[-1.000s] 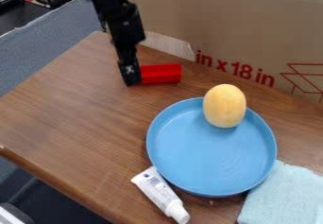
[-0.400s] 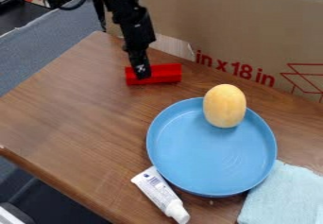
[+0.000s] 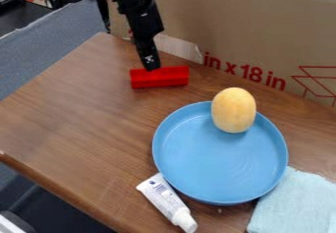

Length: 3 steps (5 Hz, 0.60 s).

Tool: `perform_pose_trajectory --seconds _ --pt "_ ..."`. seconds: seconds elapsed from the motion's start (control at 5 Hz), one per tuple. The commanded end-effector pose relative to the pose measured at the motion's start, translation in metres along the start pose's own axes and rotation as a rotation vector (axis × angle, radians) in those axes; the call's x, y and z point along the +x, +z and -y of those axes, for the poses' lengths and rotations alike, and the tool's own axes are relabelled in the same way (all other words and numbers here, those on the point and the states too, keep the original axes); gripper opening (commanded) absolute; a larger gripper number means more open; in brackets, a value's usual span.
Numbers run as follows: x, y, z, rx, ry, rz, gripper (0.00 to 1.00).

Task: Move the red object to the left side of the table

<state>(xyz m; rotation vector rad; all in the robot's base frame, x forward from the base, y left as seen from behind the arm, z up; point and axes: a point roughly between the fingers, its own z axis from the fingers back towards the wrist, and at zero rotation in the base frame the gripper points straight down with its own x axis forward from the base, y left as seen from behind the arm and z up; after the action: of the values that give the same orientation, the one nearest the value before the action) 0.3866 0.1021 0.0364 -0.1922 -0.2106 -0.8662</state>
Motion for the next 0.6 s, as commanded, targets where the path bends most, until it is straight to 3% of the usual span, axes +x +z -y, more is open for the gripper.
perform_pose_trajectory --seconds 0.0,0.4 --pt "0.006 0.015 -0.015 0.036 -0.001 0.03 1.0" --pt "0.001 0.006 -0.026 -0.006 0.023 0.058 1.0"
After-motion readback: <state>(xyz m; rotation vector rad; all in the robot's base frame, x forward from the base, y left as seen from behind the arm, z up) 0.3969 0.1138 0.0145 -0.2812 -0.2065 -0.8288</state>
